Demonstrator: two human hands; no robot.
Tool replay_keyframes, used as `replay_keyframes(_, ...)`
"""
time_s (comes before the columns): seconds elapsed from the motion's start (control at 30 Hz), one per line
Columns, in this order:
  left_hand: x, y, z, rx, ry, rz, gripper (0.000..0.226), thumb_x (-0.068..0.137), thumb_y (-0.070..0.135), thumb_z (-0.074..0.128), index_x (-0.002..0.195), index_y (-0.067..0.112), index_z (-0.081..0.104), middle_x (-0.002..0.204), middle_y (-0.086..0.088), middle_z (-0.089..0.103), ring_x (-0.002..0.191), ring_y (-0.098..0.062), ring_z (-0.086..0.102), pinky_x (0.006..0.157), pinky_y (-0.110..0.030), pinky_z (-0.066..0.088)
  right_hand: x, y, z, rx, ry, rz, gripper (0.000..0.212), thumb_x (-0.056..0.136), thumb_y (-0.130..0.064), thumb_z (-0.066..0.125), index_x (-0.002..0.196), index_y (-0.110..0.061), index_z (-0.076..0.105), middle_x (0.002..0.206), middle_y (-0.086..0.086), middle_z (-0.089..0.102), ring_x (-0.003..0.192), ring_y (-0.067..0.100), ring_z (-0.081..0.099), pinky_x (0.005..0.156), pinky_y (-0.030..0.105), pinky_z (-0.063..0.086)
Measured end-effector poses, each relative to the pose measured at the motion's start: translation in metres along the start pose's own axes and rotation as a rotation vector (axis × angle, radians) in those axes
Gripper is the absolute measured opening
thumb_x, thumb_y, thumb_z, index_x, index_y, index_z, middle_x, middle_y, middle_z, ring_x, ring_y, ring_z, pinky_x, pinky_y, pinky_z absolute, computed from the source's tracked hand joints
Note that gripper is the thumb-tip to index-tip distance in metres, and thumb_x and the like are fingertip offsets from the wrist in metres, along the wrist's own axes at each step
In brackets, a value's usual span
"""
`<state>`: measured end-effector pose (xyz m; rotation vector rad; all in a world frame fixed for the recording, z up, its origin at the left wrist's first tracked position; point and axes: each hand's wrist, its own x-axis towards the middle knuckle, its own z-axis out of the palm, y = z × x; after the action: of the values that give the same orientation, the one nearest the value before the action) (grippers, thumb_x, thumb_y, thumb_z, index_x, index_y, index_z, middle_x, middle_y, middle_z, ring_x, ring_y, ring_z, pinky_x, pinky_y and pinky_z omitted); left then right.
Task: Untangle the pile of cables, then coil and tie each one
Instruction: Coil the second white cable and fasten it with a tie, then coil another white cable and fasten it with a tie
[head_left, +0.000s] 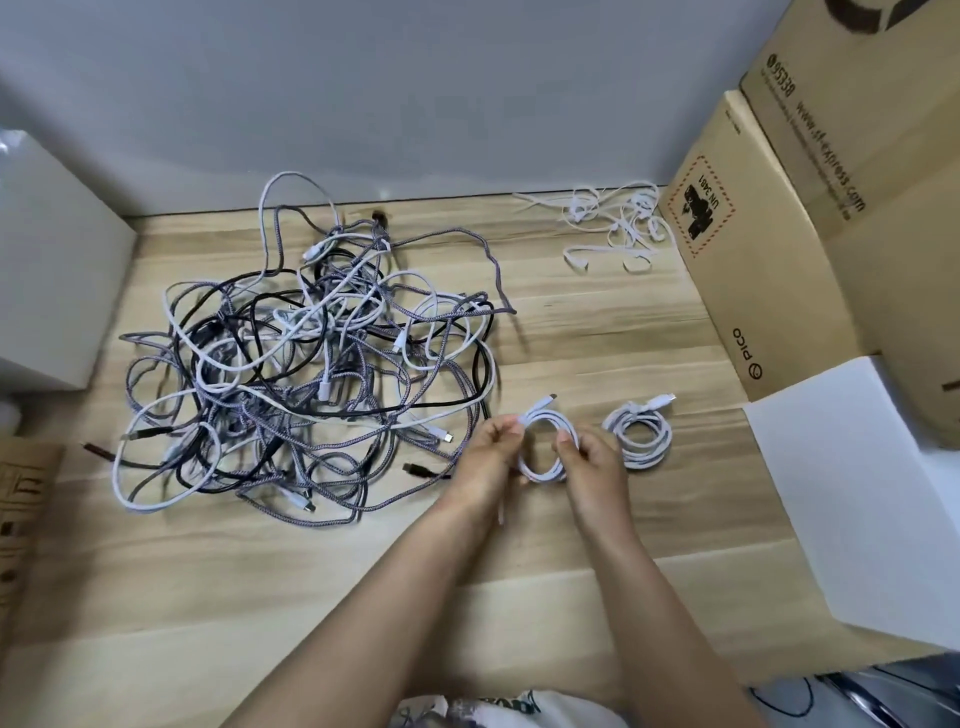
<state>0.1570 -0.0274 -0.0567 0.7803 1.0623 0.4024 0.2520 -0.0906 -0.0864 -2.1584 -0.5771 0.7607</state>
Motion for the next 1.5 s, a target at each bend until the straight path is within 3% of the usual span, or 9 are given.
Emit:
replay_keyframes(0.23, 0.033, -0.013, 0.046, 0.144, -0.187, -0.022, 0.018, 0.089, 0.023, 0.051, 0.096, 0.015, 0.066, 0.096, -0.007, 0.066, 0.097, -0.023, 0.058, 0.1, -0.04, 0.041, 0.029, 0.017, -0.034, -0.159, 0.244, 0.061, 0.045, 0.086, -0.035, 0.05, 0.099, 0.004, 0.069, 0.117, 0.021, 0.055, 0.113, 0.037, 0.048, 0.105, 0.041, 0.031)
replay_keyframes(0.37, 0.034, -0.012, 0.061, 0.13, -0.257, -0.035, 0.019, 0.098, 0.014, 0.045, 0.1, 0.012, 0.064, 0.074, 0.008, 0.065, 0.079, -0.013, 0.056, 0.087, -0.035, 0.047, 0.041, 0.024, -0.048, -0.2, 0.308, 0.118, 0.027, 0.09, -0.018, 0.059, 0.105, 0.002, 0.066, 0.12, 0.021, 0.051, 0.116, 0.037, 0.044, 0.104, 0.036, 0.027)
replay_keyframes(0.43, 0.029, -0.008, 0.066, 0.176, -0.261, -0.05, 0.025, 0.101, 0.013, 0.038, 0.09, 0.019, 0.059, 0.069, 0.01, 0.061, 0.064, -0.002, 0.053, 0.064, -0.019, 0.043, 0.044, 0.022, -0.049, -0.206, 0.306, 0.135, 0.028, 0.088, -0.018, 0.06, 0.108, 0.001, 0.065, 0.121, 0.022, 0.05, 0.117, 0.036, 0.044, 0.103, 0.035, 0.027)
replay_keyframes(0.53, 0.022, -0.006, 0.06, 0.189, -0.278, -0.071, 0.029, 0.101, 0.008, 0.036, 0.082, 0.011, 0.058, 0.068, 0.009, 0.062, 0.06, 0.001, 0.053, 0.061, -0.013, 0.04, 0.039, 0.013, -0.05, -0.201, 0.284, 0.162, 0.042, 0.086, -0.02, 0.062, 0.125, -0.007, 0.056, 0.132, 0.021, 0.044, 0.125, 0.036, 0.038, 0.108, 0.037, 0.023)
replay_keyframes(0.63, 0.011, 0.002, 0.043, 0.208, -0.274, -0.054, 0.025, 0.098, 0.006, 0.043, 0.118, -0.006, 0.053, 0.094, -0.001, 0.065, 0.082, -0.007, 0.058, 0.072, -0.014, 0.045, 0.025, -0.003, -0.045, -0.288, 0.319, 0.092, 0.052, 0.084, -0.023, 0.063, 0.133, -0.018, 0.049, 0.14, 0.012, 0.039, 0.132, 0.031, 0.03, 0.11, 0.041, 0.021)
replay_keyframes(0.87, -0.033, 0.007, -0.033, 0.022, -0.128, -0.115, 0.022, 0.098, 0.015, 0.04, 0.098, 0.018, 0.062, 0.082, 0.005, 0.069, 0.066, -0.001, 0.061, 0.061, -0.017, 0.041, -0.01, -0.053, 0.0, -0.211, 0.173, -0.533, 0.037, 0.069, -0.015, 0.058, 0.105, -0.016, 0.067, 0.12, 0.011, 0.055, 0.114, 0.023, 0.04, 0.097, 0.032, 0.028)
replay_keyframes(1.03, -0.057, -0.013, -0.068, -0.125, -0.182, -0.423, 0.037, 0.097, 0.041, 0.035, 0.09, 0.015, 0.061, 0.079, -0.002, 0.069, 0.073, -0.013, 0.066, 0.069, -0.027, 0.049, -0.029, -0.068, 0.046, -0.613, 0.036, -0.845, 0.041, 0.06, -0.013, 0.076, 0.099, -0.022, 0.066, 0.119, 0.005, 0.06, 0.111, 0.024, 0.05, 0.091, 0.036, 0.038)
replay_keyframes(1.23, -0.065, -0.014, -0.081, -0.416, -0.289, -0.442, 0.057, 0.081, 0.058, 0.039, 0.097, 0.009, 0.061, 0.097, -0.013, 0.066, 0.087, -0.024, 0.065, 0.085, -0.042, 0.049, -0.033, -0.07, 0.059, -0.792, 0.037, -0.877, 0.026, 0.052, -0.028, 0.086, 0.069, -0.024, 0.066, 0.068, -0.005, 0.063, 0.072, 0.02, 0.061, 0.082, 0.033, 0.03)
replay_keyframes(1.5, -0.054, 0.009, -0.087, -0.541, -0.213, -0.324, 0.045, 0.09, 0.048, 0.036, 0.076, 0.013, 0.061, 0.074, -0.012, 0.066, 0.064, -0.023, 0.067, 0.059, -0.035, 0.058, -0.05, -0.069, 0.052, -0.815, 0.087, -0.855, 0.015, 0.069, -0.036, 0.068, 0.066, -0.022, 0.064, 0.073, -0.002, 0.059, 0.074, 0.023, 0.06, 0.074, 0.036, 0.027)
